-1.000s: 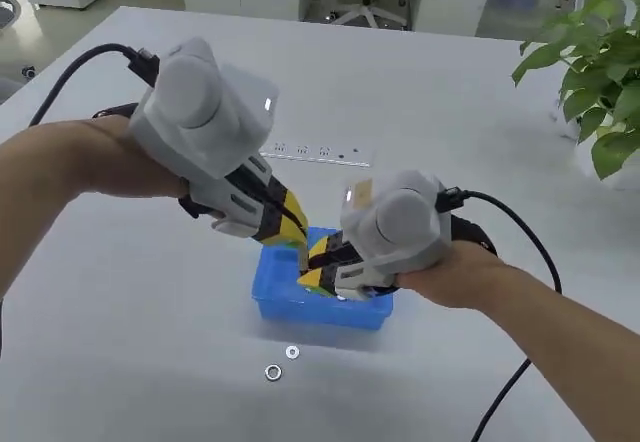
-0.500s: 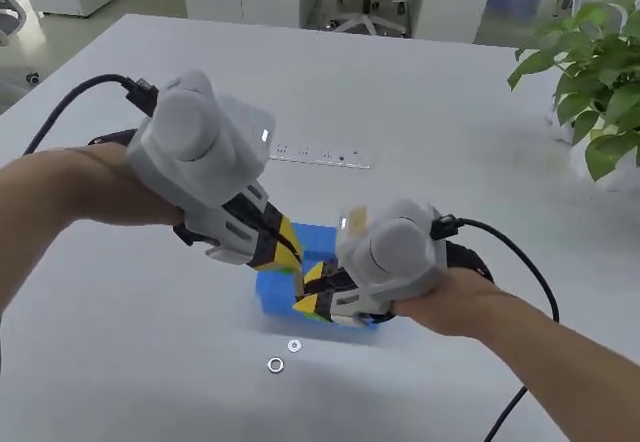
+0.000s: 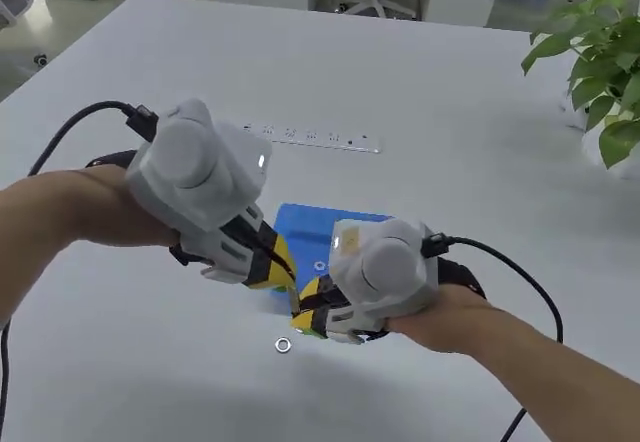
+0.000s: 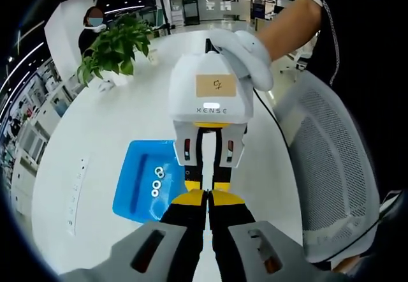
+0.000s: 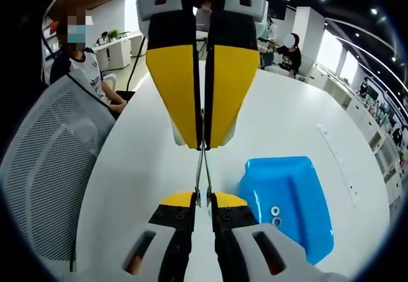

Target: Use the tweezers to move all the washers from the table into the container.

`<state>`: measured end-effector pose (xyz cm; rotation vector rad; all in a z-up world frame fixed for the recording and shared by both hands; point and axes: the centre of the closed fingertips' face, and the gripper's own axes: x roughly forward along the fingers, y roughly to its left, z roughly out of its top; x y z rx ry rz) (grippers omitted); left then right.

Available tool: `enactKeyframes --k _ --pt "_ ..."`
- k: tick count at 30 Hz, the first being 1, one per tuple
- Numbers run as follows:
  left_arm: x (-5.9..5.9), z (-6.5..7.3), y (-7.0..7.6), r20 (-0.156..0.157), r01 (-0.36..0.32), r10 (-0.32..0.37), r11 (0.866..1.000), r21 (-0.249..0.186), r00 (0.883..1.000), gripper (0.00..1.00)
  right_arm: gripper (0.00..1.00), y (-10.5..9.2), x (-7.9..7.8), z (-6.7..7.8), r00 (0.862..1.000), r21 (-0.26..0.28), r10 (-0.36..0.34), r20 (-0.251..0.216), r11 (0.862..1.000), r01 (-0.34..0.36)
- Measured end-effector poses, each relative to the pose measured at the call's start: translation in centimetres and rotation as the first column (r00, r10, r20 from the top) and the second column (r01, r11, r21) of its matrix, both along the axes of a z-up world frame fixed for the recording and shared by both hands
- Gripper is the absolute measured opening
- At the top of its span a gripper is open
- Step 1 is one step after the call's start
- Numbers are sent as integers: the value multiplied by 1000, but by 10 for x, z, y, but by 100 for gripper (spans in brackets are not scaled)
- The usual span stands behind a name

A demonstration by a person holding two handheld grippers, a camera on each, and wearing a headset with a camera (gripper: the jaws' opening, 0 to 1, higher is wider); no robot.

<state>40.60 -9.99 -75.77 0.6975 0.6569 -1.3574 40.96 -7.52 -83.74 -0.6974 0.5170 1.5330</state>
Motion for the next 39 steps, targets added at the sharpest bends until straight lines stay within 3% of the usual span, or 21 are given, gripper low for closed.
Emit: enactKeyframes --k 8,25,39 --pt "-8 -11 5 -16 -6 6 1000 8 1000 5 12 4 -8 -10 1000 -8 12 -16 1000 -12" --pt "-11 -25 13 -33 -24 25 1000 12 999 5 12 12 -12 -26 999 -21 27 -40 999 -28" --pt "-10 -25 14 -42 -33 33 999 -1 999 5 12 13 -14 -27 998 -24 32 -54 999 -34"
